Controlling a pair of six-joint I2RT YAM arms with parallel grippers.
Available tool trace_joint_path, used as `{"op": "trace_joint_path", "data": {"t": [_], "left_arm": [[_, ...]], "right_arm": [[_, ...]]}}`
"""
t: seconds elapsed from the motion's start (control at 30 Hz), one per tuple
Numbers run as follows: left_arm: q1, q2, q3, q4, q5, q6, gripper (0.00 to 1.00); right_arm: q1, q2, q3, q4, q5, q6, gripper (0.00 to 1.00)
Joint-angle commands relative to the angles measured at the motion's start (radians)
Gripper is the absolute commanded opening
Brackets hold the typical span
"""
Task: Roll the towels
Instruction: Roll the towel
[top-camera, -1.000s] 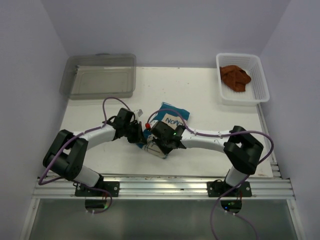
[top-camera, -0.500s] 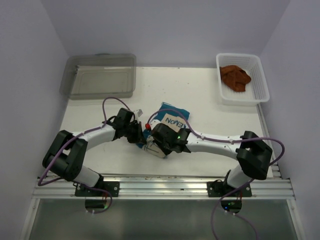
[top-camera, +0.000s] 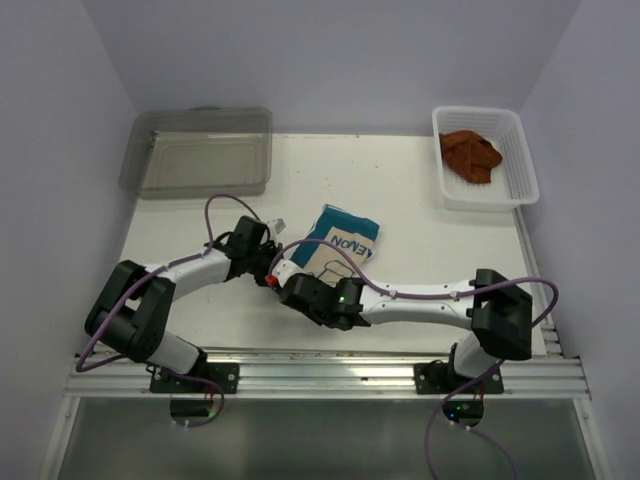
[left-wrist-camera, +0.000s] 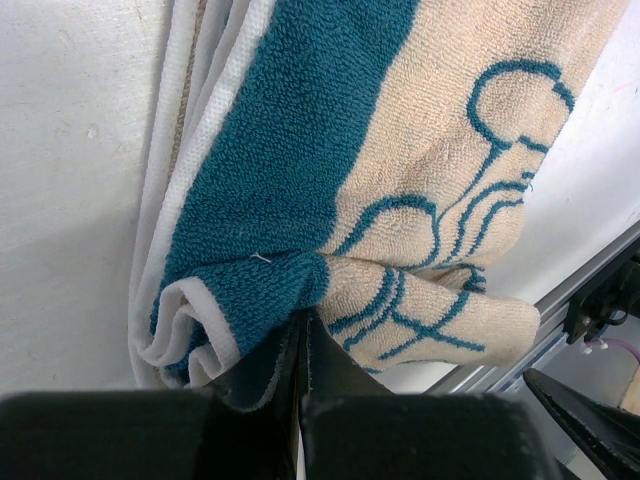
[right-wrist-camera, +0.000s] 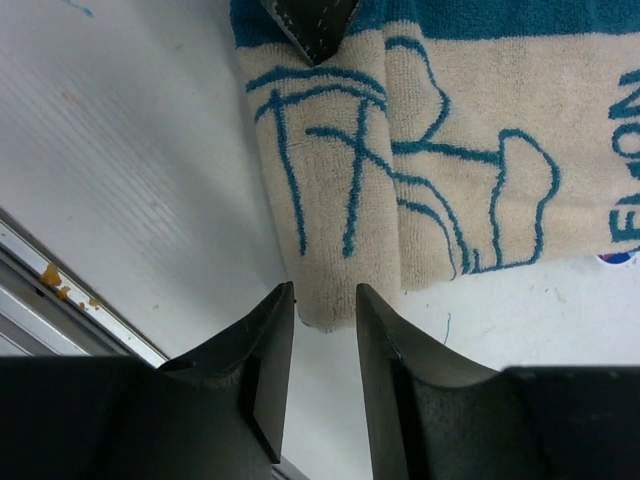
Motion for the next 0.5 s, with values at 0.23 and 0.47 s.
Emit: {"op": "trace_joint_path", "data": {"t": [0.23, 0.47], "left_arm": [[-0.004, 0.006, 0.001, -0.041, -0.034, 0.023, 0.0], [-0.004, 0.007, -0.001, -0.041, -0.037, 0.023, 0.0]], "right_arm": [[0.032, 0.095, 0.021, 0.051, 0.075, -0.073, 0.42], [0.032, 0.142, -0.012, 0.103, 0.111, -0.087, 0.53]]}}
